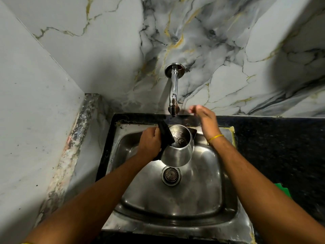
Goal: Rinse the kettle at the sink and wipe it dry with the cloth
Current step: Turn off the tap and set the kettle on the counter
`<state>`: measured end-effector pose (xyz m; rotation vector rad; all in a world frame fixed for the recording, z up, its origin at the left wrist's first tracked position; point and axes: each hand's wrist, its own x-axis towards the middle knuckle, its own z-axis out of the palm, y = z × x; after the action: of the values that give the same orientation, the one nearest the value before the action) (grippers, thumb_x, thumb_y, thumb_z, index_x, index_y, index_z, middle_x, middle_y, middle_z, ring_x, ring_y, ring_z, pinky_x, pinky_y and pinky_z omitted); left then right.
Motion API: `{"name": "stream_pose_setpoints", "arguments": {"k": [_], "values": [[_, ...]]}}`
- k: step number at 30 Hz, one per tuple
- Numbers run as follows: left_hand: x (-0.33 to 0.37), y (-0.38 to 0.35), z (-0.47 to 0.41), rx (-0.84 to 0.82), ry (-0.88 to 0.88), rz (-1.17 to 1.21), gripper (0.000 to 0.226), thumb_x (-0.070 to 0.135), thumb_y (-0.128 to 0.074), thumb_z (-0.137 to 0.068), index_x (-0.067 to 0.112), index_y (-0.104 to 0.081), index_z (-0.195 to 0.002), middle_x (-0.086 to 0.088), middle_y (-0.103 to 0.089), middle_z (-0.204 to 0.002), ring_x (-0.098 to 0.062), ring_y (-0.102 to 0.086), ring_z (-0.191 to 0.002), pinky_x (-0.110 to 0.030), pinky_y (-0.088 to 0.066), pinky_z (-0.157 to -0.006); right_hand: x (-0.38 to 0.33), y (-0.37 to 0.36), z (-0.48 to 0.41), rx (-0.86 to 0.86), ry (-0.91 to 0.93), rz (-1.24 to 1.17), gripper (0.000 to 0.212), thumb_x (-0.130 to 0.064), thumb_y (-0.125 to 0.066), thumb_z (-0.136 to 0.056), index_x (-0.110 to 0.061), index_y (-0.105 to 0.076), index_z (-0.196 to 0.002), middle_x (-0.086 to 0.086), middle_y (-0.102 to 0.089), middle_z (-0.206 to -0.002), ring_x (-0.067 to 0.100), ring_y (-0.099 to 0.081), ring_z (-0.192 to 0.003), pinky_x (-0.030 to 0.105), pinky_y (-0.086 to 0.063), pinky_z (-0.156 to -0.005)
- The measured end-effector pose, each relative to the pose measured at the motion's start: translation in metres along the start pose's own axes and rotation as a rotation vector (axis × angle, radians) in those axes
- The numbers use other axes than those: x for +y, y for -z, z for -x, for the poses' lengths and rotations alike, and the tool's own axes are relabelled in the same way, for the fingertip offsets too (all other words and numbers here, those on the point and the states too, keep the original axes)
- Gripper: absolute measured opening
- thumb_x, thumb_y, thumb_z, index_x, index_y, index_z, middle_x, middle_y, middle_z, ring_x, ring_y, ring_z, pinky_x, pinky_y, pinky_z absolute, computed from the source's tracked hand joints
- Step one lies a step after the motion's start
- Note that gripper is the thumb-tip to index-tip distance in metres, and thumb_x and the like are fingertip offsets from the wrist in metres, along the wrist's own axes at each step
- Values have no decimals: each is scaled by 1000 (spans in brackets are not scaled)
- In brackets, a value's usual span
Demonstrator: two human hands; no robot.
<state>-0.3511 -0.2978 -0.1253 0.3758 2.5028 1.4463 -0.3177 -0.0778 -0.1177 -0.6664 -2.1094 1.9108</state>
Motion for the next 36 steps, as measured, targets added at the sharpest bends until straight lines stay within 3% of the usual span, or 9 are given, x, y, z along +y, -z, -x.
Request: {"name": "stream_pose_setpoints", "arguments": {"k": [2, 5, 8, 12, 17, 23, 26, 28, 36], "values": [[4, 0, 2, 9, 17, 17, 48, 53, -29, -88, 24, -42, -53, 6, -45, -49, -14, -42, -49, -34, -34, -52, 23, 9, 17, 148, -205, 8, 34, -39, -52, -104, -14, -75, -109, 9, -72, -117, 25, -67, -113, 44, -49, -108], [14, -1, 4, 7, 20, 29, 49, 56, -30, -88, 25, -43, -52, 9, -45, -45, -13, -43, -47, -33, -34, -51, 59, 12, 58, 50, -690, -7, 86, -87, -44, -79, -24, -67, -134, 2, -61, -138, 23, -61, -119, 37, -45, -100], [28, -6, 10, -12, -53, -15, 54, 58, -28, -90, 20, -45, -56, 0, -47, -52, -19, -44, -51, -42, -37, -52, 81, 12, 92, -107, -856, -139, 105, -105, -36, -54, -34, -72, -122, -1, -68, -115, 21, -67, -89, 39, -45, -81], [48, -14, 22, -26, -93, -27, 54, 59, -27, -88, 18, -42, -55, -5, -43, -52, -21, -43, -51, -48, -41, -51, 78, 17, 106, -25, -819, -314, 90, -98, -34, -72, -30, -75, -114, 6, -73, -119, 27, -67, -109, 52, -48, -101], [76, -25, 40, -58, -127, 69, 57, 55, -28, -88, 12, -47, -54, -9, -45, -47, -21, -45, -45, -53, -43, -47, 55, 55, 124, 2, -715, -305, 69, -88, -34, -84, -34, -73, -105, 4, -71, -120, 26, -66, -107, 45, -58, -80], [124, -58, 70, -131, -188, 122, 72, 50, -34, -89, -15, -50, -63, -20, -50, -53, -31, -49, -50, -54, -44, -50, 42, 114, 155, 67, -623, -270, 75, -82, -26, -91, -29, -68, -125, 5, -71, -113, 23, -63, -92, 33, -49, -71], [151, -77, 89, -334, -278, -4, 29, 4, -73, -79, -16, -58, -67, -33, -59, -59, -47, -61, -54, -53, -50, -50, 41, 149, 173, 129, -589, -250, 72, -83, -24, -91, -32, -73, -109, 3, -76, -108, 23, -64, -93, 33, -46, -70], [168, -99, 106, -360, -386, -63, 32, -21, -86, -49, -17, -61, -69, -33, -61, -59, -48, -62, -50, -48, -51, -45, 43, 178, 187, 186, -574, -253, 72, -83, -25, -90, -32, -75, -101, -1, -79, -99, 19, -67, -86, 31, -50, -69], [221, -210, 170, -352, -452, -195, 28, -18, -85, -58, -5, -63, -72, -25, -62, -61, -41, -62, -53, -48, -56, -51, 70, 305, 248, 239, -468, -272, 96, -108, -46, -38, -42, -83, -97, -1, -82, -110, 18, -77, -103, 43, -57, -99]]}}
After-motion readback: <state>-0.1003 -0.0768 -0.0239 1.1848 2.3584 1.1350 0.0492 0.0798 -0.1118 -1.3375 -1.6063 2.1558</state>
